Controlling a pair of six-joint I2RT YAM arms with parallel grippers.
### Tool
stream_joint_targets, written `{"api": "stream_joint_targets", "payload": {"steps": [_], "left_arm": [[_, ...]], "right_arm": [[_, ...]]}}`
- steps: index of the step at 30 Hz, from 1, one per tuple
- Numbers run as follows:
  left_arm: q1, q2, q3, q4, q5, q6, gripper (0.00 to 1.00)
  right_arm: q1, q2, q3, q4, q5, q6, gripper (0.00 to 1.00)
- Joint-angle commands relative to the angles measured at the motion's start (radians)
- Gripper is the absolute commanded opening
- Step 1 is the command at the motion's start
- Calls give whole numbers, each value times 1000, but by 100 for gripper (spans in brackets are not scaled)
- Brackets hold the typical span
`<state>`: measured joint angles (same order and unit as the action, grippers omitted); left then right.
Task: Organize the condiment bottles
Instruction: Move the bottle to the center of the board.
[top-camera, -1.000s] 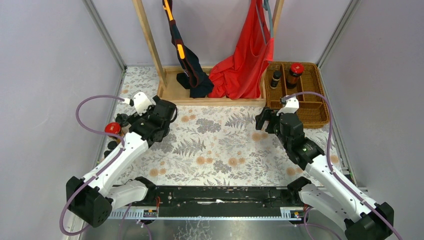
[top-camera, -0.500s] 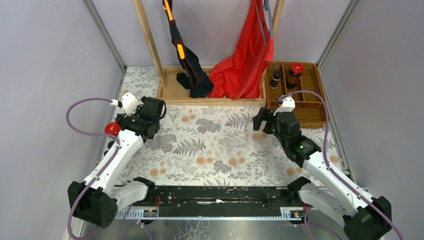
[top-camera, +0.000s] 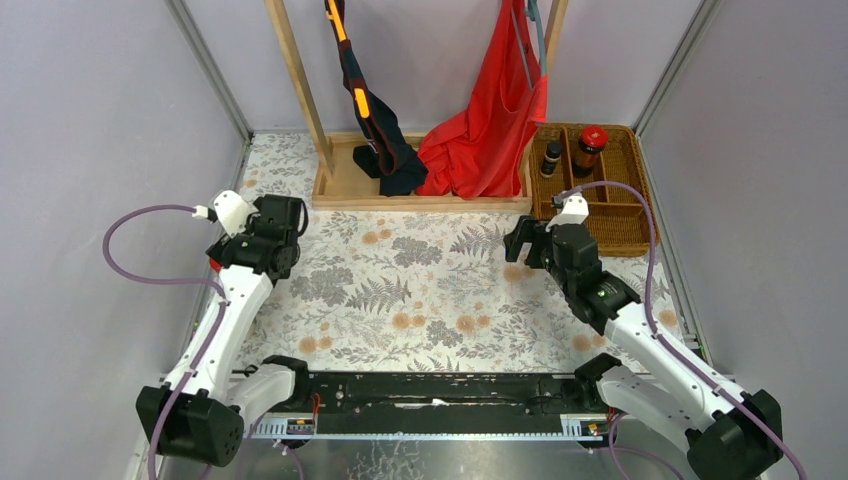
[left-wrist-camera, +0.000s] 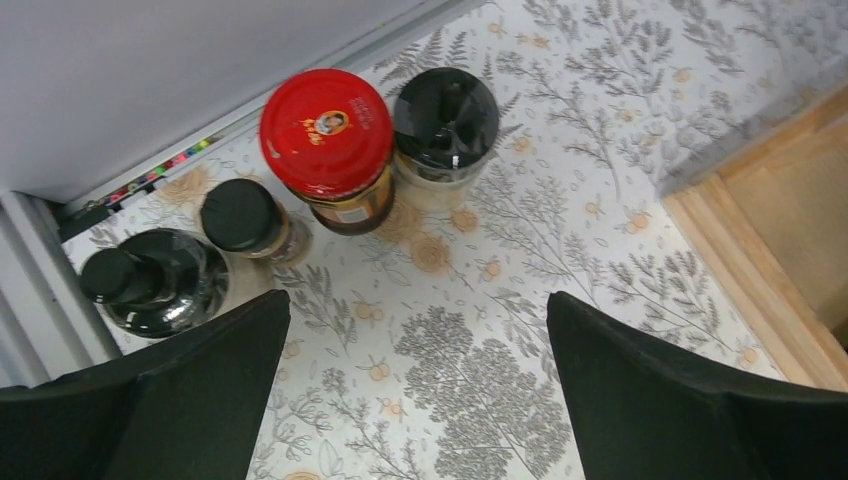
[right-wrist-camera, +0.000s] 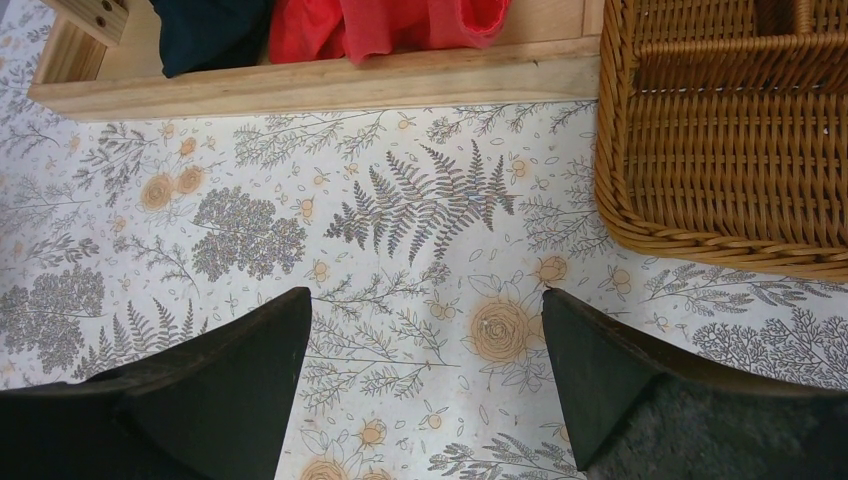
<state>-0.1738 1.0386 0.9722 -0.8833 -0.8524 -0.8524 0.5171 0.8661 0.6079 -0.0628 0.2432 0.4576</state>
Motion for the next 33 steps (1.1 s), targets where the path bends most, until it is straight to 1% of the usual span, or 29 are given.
{"api": "stream_joint_targets", "payload": {"steps": [1, 8, 16, 24, 33], "left_arm": [[71, -13, -31, 25, 20, 75, 100], [150, -30, -44, 68, 67, 140, 100], [169, -65, -77, 135, 103, 182, 100], [176, -13, -44, 171, 103, 200, 100], [193, 95, 3, 233, 130, 204, 100]], "right_arm": [[8, 6, 3, 50, -8, 15, 91], [8, 2, -3, 52, 0, 13, 91], [10, 11, -2, 57, -8, 14, 91], [9, 2, -8, 53, -8, 17, 91], [10, 3, -6, 57, -35, 21, 90]]}}
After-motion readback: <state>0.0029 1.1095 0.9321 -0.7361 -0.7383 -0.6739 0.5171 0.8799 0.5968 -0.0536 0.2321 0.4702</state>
